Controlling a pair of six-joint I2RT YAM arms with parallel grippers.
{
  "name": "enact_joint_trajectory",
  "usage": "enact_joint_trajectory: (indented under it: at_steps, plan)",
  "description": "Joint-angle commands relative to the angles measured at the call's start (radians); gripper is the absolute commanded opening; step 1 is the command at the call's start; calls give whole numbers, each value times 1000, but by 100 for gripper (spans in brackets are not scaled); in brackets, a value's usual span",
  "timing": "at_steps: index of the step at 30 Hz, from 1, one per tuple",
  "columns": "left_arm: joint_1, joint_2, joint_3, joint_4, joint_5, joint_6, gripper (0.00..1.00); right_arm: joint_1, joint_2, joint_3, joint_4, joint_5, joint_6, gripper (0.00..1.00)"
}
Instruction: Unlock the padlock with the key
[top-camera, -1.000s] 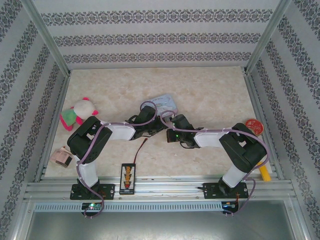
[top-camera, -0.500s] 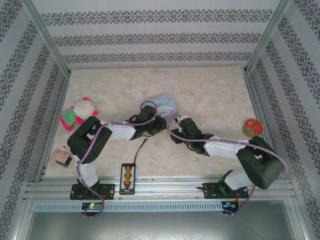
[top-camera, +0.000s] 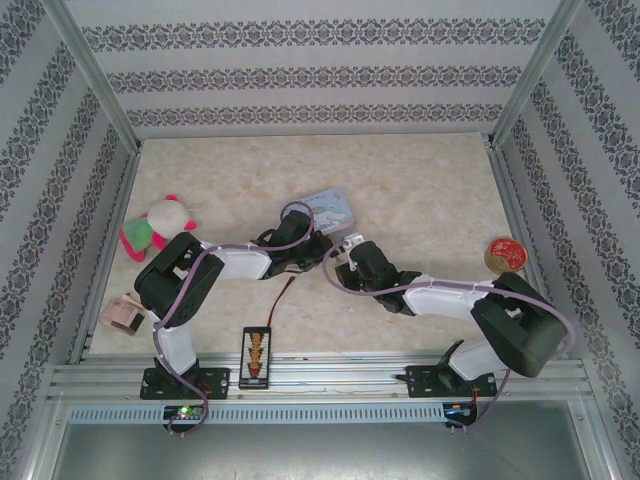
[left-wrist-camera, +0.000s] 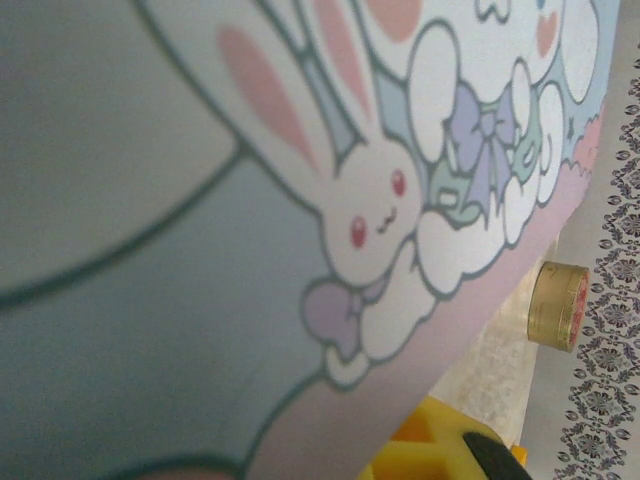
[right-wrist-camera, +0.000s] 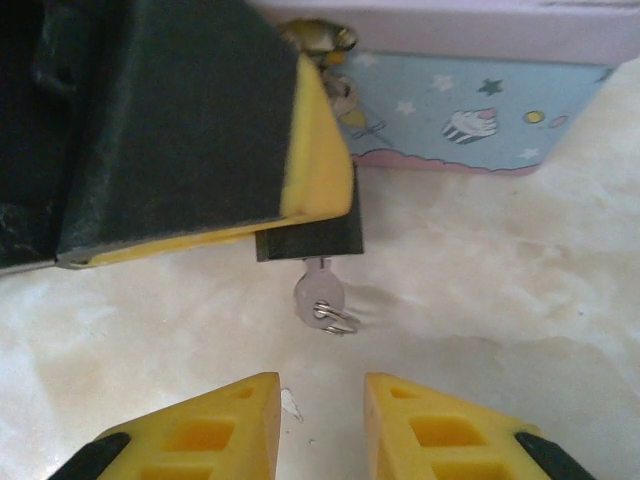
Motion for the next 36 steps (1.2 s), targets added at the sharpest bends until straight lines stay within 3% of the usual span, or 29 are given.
enact_joint_trajectory:
  at_steps: [1,16,22,24,29,36]
  plan:
    - [11,22,17,12,51,-47,0,21,45,44,8,41,-48,29]
    - [16,17,19,3,67,-40,0,17,212,143,50,65,-110,32]
    - [16,20,22,0,76,-39,0,-2,234,158,73,37,-124,17]
    - [17,20,23,-4,76,-35,0,-13,239,161,73,16,-131,8]
    - [17,23,44,-27,86,-16,0,-43,249,160,71,-60,-139,3]
    - [17,38,71,-49,118,5,2,-123,238,173,73,-285,-120,0]
